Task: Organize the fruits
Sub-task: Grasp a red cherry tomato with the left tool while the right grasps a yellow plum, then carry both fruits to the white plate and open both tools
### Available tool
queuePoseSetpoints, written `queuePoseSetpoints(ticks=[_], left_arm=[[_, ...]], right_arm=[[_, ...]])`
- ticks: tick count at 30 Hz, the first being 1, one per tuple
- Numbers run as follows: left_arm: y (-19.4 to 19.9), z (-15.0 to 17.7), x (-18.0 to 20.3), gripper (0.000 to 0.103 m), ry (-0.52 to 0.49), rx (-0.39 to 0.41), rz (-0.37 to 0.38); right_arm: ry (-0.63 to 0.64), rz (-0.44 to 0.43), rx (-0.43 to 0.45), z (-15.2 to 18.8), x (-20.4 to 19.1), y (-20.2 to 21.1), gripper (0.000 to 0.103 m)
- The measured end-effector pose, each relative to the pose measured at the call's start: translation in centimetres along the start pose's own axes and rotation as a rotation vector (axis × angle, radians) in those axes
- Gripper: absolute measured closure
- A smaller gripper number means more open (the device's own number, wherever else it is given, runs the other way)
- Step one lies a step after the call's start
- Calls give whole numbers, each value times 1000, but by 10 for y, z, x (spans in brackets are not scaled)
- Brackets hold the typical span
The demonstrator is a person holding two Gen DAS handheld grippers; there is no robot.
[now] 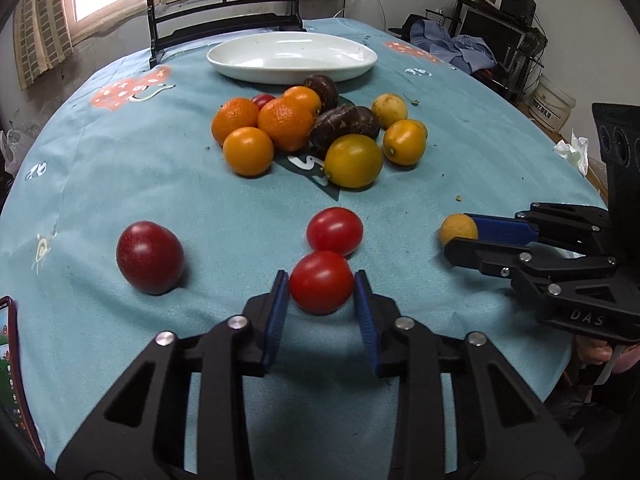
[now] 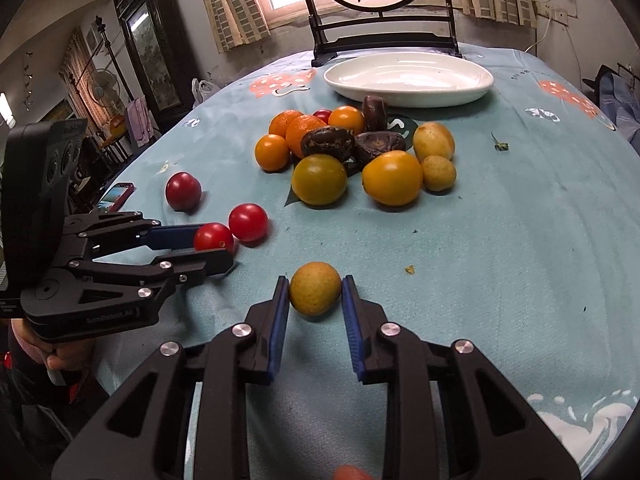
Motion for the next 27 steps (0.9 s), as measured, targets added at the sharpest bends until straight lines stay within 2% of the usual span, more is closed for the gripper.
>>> queuePoseSetpoints(ticks=[5, 8, 9, 12, 15, 17, 20, 23, 27], left_arm=[[3, 0, 0, 72, 1, -3, 8], [16, -12, 3, 72, -1, 26, 35], [21, -18, 4, 72, -8, 38, 44], [33, -52, 5, 72, -47, 77, 51], [30, -107, -2, 72, -57, 116, 54], [15, -141, -11, 71, -45, 108, 66], [-22, -191, -37, 71, 10, 73, 36], [-56, -223, -59, 71, 41, 36, -1], [-97, -240, -83, 71, 80, -33, -44]], right_arm=[[13, 0, 15, -7, 1, 4, 76], [3, -14, 60, -28, 7, 14, 76], [-4, -11, 91, -44, 12, 18, 76], [-17, 26, 177, -87, 28, 20, 76], [-52, 93, 239, -140, 55, 2, 76], [-77, 124, 230, -168, 73, -23, 76], [-135, 136, 157, -199, 97, -71, 76], [-124, 174, 90, -215, 112, -116, 76], [-125, 166, 43, -220, 116, -145, 76]])
Point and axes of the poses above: each gripper's, at about its wrist camera, not at the fingertips, and y roughly against the way its jaws point, x to its right, z to its underside, the point moved 9 cm from there along -y, roughly the way its jaws point, and after that the axes turned 12 degrees about z, right-handed, at the moved point
